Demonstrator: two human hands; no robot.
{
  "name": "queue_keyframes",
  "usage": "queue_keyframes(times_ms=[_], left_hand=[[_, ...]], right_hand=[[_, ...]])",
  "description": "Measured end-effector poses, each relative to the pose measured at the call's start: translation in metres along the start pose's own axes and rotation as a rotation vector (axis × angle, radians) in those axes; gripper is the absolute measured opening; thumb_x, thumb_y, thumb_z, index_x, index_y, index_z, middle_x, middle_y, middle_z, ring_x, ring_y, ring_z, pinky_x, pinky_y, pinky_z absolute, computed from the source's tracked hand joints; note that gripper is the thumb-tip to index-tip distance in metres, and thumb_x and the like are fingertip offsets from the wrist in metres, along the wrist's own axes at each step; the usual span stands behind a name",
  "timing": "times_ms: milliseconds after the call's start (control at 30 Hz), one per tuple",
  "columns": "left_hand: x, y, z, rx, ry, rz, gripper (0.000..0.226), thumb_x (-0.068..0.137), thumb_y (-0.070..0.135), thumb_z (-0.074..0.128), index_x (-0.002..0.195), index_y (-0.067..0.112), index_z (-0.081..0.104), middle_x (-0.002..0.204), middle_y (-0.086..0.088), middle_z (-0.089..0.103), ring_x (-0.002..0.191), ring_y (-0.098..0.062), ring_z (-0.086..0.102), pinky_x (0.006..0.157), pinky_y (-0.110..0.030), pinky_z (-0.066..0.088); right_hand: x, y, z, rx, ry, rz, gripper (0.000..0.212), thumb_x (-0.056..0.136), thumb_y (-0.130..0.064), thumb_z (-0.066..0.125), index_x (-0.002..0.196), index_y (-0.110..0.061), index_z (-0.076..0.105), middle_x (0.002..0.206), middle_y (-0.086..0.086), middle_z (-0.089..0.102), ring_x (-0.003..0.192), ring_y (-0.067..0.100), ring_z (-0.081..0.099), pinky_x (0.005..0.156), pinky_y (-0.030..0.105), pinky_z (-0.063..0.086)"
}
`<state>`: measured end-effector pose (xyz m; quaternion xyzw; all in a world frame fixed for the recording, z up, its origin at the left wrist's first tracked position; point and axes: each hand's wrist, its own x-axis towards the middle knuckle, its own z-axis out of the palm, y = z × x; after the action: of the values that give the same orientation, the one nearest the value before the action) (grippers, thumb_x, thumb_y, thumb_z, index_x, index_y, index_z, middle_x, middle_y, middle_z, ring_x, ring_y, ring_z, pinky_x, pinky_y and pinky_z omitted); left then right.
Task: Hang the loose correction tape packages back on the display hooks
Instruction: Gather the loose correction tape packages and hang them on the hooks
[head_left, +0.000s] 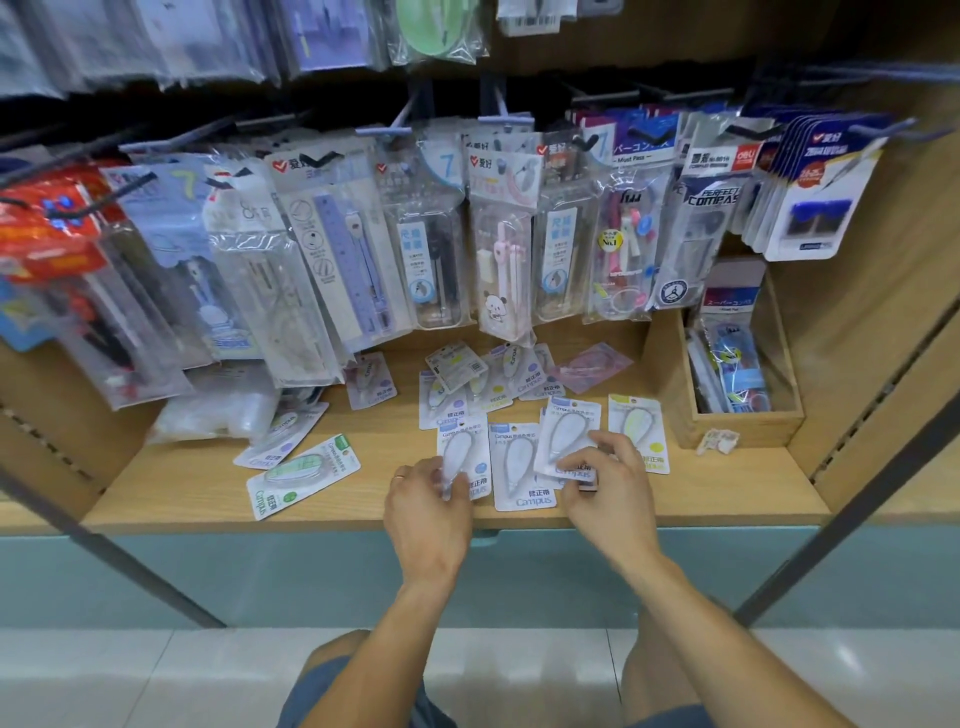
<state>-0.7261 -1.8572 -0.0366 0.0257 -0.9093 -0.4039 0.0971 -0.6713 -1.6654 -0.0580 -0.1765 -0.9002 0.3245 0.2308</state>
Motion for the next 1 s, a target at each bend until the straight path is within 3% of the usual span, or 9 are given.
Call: queue_keyframes(times_ms=[100, 233, 300, 367, 467, 667, 767, 867, 1000], left_hand=[[-0.012, 0.02, -0.001, -0.096, 0.065, 0.012, 0.035, 0.088, 0.031, 0.08, 0.119, 0.016, 0.075, 0.107, -0.001, 0.072, 0.094, -0.024, 0.07, 0.087, -0.039, 0.053], [-0.017, 0.053, 0.01, 0.048, -0.029, 0.065, 0.042, 0.09, 0.036, 0.075, 0.129, 0.021, 0.07, 0.114, 0.002, 0.071, 0.11, -0.024, 0.066, 0.09, -0.039, 0.053], [-0.014, 0.06, 0.015, 0.111, -0.111, 0.011, 0.042, 0.091, 0.03, 0.072, 0.132, 0.022, 0.067, 0.122, -0.002, 0.066, 0.116, -0.026, 0.063, 0.09, -0.038, 0.052], [-0.012, 0.064, 0.018, 0.1, -0.172, -0.056, 0.043, 0.089, 0.024, 0.07, 0.132, 0.02, 0.064, 0.126, -0.006, 0.06, 0.119, -0.028, 0.06, 0.09, -0.038, 0.051], [-0.009, 0.068, 0.021, 0.036, -0.2, -0.142, 0.044, 0.088, 0.037, 0.074, 0.127, 0.022, 0.06, 0.122, -0.008, 0.058, 0.118, -0.03, 0.057, 0.091, -0.039, 0.049], [0.005, 0.076, 0.02, 0.017, -0.285, -0.248, 0.039, 0.088, 0.011, 0.073, 0.121, 0.019, 0.054, 0.119, -0.009, 0.067, 0.112, -0.031, 0.063, 0.082, -0.034, 0.048], [0.013, 0.076, 0.017, -0.037, -0.32, -0.356, 0.058, 0.085, 0.008, 0.078, 0.133, 0.009, 0.045, 0.125, -0.013, 0.065, 0.119, -0.034, 0.063, 0.091, -0.036, 0.052], [0.021, 0.074, 0.015, -0.137, -0.366, -0.479, 0.063, 0.082, 0.011, 0.083, 0.133, 0.004, 0.047, 0.128, -0.011, 0.063, 0.122, -0.033, 0.062, 0.101, -0.036, 0.054], [0.02, 0.076, 0.016, -0.351, -0.446, -0.572, 0.048, 0.078, 0.003, 0.079, 0.117, 0.007, 0.052, 0.114, -0.01, 0.065, 0.112, -0.036, 0.066, 0.099, -0.045, 0.058]], right_hand=[[0.004, -0.007, -0.002, 0.095, -0.022, 0.111, 0.002, 0.085, -0.024, 0.076, 0.085, -0.024, 0.078, 0.132, -0.004, 0.056, 0.122, 0.01, 0.056, 0.09, 0.02, 0.038], [0.018, -0.011, -0.002, 0.087, 0.043, 0.217, 0.016, 0.089, -0.035, 0.075, 0.082, -0.021, 0.071, 0.113, 0.002, 0.064, 0.092, 0.007, 0.055, 0.084, 0.024, 0.041], [0.029, -0.016, -0.004, 0.094, 0.044, 0.319, 0.02, 0.087, -0.033, 0.078, 0.097, -0.018, 0.069, 0.114, 0.007, 0.064, 0.101, 0.016, 0.058, 0.089, 0.029, 0.044], [0.041, -0.021, -0.007, 0.124, 0.009, 0.456, 0.045, 0.082, -0.032, 0.084, 0.117, -0.012, 0.064, 0.124, 0.011, 0.063, 0.116, 0.029, 0.06, 0.096, 0.035, 0.047], [0.057, -0.033, -0.012, 0.159, -0.058, 0.642, 0.073, 0.076, -0.034, 0.089, 0.132, -0.004, 0.054, 0.132, 0.016, 0.062, 0.123, 0.036, 0.059, 0.094, 0.036, 0.048], [0.071, -0.053, -0.023, 0.218, -0.153, 0.796, 0.062, 0.079, -0.02, 0.089, 0.128, 0.003, 0.058, 0.131, 0.018, 0.066, 0.12, 0.035, 0.063, 0.083, 0.033, 0.049], [0.075, -0.059, -0.025, 0.386, -0.188, 0.858, 0.068, 0.078, -0.005, 0.087, 0.135, 0.004, 0.051, 0.133, 0.02, 0.064, 0.12, 0.034, 0.062, 0.089, 0.037, 0.049], [0.074, -0.057, -0.021, 0.525, -0.23, 0.824, 0.062, 0.084, 0.002, 0.078, 0.139, -0.001, 0.049, 0.131, 0.016, 0.063, 0.11, 0.029, 0.06, 0.081, 0.032, 0.047], [0.064, -0.047, -0.016, 0.668, -0.239, 0.792, 0.062, 0.087, -0.004, 0.074, 0.143, -0.005, 0.048, 0.139, 0.011, 0.057, 0.128, 0.033, 0.053, 0.101, 0.042, 0.047]])
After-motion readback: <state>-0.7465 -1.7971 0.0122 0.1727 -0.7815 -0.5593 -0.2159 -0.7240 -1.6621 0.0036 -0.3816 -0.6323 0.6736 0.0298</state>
